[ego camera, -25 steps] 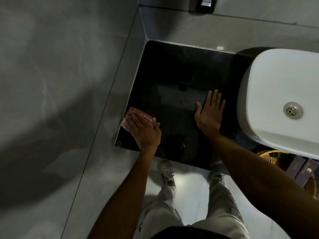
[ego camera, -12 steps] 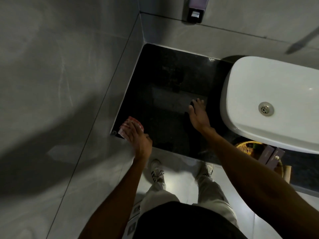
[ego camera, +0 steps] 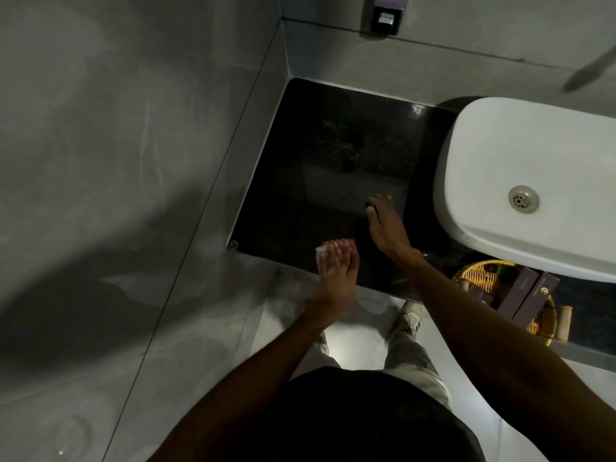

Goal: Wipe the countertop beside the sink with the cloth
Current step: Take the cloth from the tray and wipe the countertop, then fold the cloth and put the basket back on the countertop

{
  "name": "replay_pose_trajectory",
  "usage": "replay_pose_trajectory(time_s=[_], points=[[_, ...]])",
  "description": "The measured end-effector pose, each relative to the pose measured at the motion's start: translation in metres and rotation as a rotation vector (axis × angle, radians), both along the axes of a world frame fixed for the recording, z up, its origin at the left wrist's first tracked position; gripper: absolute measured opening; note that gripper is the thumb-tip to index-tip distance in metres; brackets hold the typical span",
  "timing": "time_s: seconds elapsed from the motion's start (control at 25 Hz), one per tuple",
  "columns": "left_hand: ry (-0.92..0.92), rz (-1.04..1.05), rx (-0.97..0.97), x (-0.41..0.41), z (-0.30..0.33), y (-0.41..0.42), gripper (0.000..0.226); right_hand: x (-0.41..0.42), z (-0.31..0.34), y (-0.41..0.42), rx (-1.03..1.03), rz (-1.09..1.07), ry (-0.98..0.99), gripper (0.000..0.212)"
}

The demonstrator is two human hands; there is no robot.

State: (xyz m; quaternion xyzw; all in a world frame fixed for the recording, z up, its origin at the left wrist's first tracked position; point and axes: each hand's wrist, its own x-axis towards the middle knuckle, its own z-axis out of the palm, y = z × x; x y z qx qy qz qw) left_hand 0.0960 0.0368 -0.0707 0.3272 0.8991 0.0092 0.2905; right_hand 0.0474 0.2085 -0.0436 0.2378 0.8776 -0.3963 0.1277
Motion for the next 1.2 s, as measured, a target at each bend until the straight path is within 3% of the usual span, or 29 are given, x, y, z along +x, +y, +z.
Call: replay_pose_trajectory(time_s=[0.12, 0.28, 0.4, 0.48, 0.52, 0.6, 0.68, 0.76, 0.8, 0.88, 1.0, 1.08, 1.2], points=[[0.085, -0.079, -0.038, -0.012, -0.001, -0.027, 0.096, 0.003, 0.000, -0.003, 0.013, -0.001, -0.009, 0.052], [0.155, -0.004, -0.092, -0.036, 0.009, -0.086, 0.089, 0.010, 0.007, -0.007, -0.001, 0.003, -0.005, 0.053], [0.158, 0.087, -0.187, -0.057, 0.023, -0.129, 0.084, 0.019, 0.012, -0.009, -0.005, 0.039, -0.009, 0.054], [0.136, 0.272, -0.165, -0.066, 0.032, -0.149, 0.083, 0.027, 0.017, -0.013, 0.006, 0.062, -0.034, 0.054], [0.048, 0.429, -0.108, -0.070, 0.036, -0.154, 0.080, 0.030, 0.020, -0.016, 0.020, 0.065, -0.031, 0.053], [-0.308, 0.801, 0.248, -0.071, 0.052, -0.147, 0.045, 0.038, 0.023, -0.027, -0.024, 0.047, -0.004, 0.054], [-0.782, 1.129, 0.645, -0.072, 0.069, -0.126, 0.022, 0.039, 0.027, -0.044, -0.310, 0.005, -0.055, 0.059], [-1.189, 1.301, 0.888, -0.085, 0.075, -0.101, 0.032, 0.032, 0.028, -0.057, -0.741, -0.101, -0.148, 0.059], [-1.303, 1.363, 0.932, -0.093, 0.078, -0.088, 0.043, 0.025, 0.027, -0.060, -0.846, -0.153, -0.158, 0.054], [-1.482, 1.459, 0.940, -0.114, 0.081, -0.065, 0.063, 0.009, 0.027, -0.057, -0.748, -0.240, -0.120, 0.049], [-1.470, 1.476, 0.913, -0.167, 0.077, -0.036, 0.076, -0.030, 0.026, -0.039, -0.538, -0.446, -0.048, 0.046], [-1.397, 1.437, 0.888, -0.204, 0.079, -0.011, 0.067, -0.062, 0.025, -0.020, -0.538, -0.564, -0.003, 0.044], [-1.132, 1.344, 0.893, -0.253, 0.076, 0.019, 0.047, -0.107, 0.017, 0.004, -0.468, -0.595, 0.079, 0.044]])
